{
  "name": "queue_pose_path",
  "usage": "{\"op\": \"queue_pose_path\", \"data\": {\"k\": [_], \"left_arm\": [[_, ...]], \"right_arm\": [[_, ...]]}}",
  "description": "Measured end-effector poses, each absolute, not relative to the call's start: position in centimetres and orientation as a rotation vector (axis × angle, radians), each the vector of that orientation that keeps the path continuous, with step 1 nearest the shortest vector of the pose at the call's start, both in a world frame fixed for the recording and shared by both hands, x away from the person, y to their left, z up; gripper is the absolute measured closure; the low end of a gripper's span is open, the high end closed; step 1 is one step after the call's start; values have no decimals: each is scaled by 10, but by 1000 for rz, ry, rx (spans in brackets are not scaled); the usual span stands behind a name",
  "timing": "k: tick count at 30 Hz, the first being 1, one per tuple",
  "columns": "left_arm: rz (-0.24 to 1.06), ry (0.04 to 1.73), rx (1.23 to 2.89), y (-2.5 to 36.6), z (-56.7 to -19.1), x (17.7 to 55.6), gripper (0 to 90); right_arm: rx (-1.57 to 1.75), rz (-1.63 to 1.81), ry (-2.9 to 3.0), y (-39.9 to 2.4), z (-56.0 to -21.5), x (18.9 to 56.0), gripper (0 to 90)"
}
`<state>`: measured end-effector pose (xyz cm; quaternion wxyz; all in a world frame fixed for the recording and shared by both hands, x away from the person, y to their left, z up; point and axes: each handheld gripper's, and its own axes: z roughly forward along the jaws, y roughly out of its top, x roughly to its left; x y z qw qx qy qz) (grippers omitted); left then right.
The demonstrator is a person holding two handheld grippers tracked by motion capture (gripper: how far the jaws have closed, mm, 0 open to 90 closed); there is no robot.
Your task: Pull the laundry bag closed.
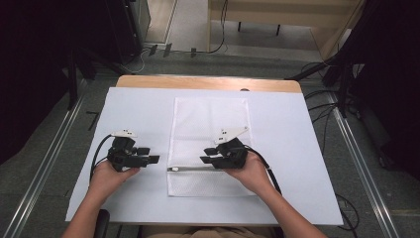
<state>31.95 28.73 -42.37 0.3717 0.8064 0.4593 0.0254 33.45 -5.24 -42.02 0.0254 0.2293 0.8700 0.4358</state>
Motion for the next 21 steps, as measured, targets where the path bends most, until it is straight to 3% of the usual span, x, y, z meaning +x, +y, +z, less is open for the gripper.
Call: {"op": "queue_pose_path", "data": {"k": [21], "left_arm": [[49, 1180, 2058, 289, -424, 326, 416]], "right_arm": [[652, 1391, 2732, -5, -421, 331, 719]]}}
